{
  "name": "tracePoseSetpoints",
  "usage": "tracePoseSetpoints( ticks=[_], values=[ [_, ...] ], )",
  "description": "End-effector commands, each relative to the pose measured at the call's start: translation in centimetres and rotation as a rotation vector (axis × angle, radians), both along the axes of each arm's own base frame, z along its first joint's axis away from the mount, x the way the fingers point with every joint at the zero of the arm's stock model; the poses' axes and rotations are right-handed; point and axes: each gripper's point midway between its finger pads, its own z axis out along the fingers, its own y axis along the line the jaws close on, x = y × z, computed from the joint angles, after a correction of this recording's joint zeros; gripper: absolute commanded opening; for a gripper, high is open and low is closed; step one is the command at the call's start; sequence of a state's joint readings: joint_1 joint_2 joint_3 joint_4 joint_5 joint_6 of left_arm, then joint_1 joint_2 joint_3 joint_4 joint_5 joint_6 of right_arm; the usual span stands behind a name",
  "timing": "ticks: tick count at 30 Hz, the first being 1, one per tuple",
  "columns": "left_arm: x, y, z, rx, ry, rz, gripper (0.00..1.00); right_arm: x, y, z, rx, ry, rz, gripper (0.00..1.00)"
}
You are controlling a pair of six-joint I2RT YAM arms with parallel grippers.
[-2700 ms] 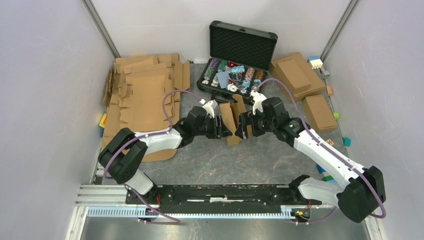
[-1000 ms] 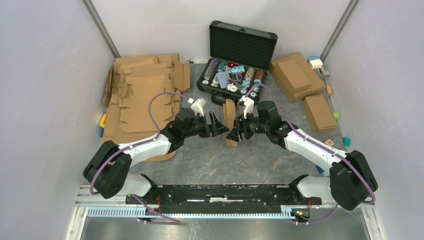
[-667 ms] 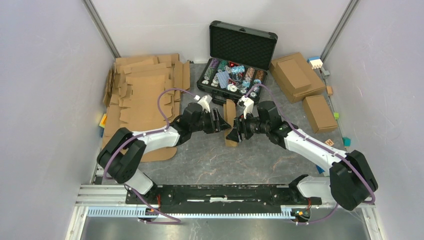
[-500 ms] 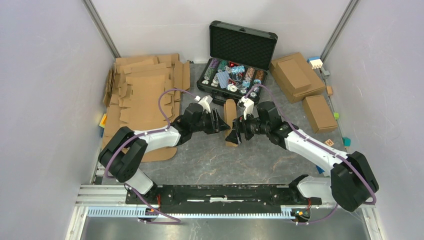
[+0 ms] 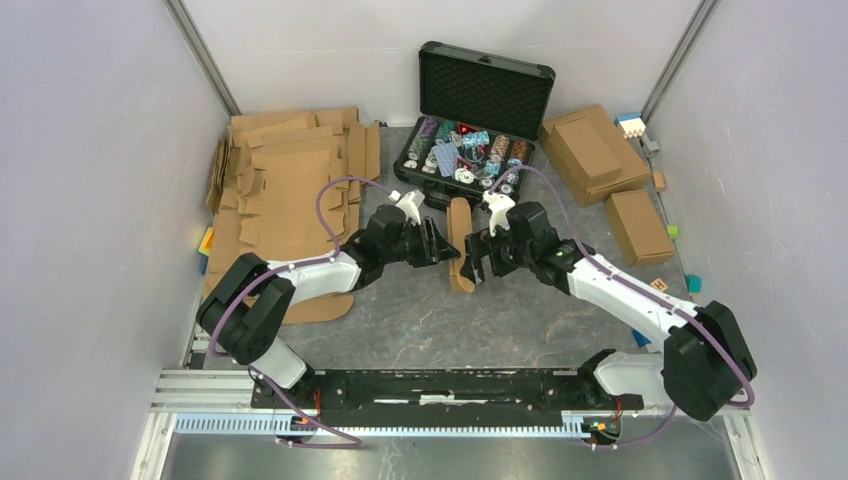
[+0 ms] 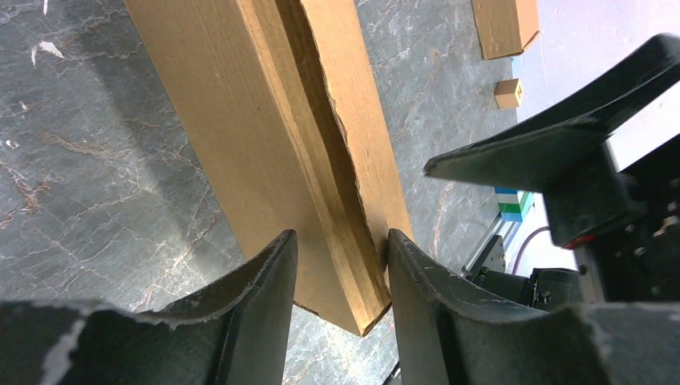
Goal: Fold the paper box
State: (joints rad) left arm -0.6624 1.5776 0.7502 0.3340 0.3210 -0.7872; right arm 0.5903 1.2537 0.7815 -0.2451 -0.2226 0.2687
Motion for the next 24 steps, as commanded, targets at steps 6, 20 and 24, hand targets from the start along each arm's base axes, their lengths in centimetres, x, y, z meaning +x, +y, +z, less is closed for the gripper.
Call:
tracePoseSetpoints(
  ticks=[6, 20, 24],
  values=[
    [0.5, -1.2, 2.4, -0.083, -0.018, -0.025, 0.65, 0.4, 4.5, 1.7, 0.084, -0.022, 0.037, 0.98],
    [0.7, -3.0, 3.7, -0.229, 0.004, -0.021, 0.76, 0.4, 5.2, 0.7, -0.003, -0.03, 0.042, 0.87],
    [0.6, -2.8, 4.1, -0.238, -0.003, -0.015, 0.8, 1.1, 2.9, 0.1, -0.104, -0.061, -0.031, 0.87]
  ],
)
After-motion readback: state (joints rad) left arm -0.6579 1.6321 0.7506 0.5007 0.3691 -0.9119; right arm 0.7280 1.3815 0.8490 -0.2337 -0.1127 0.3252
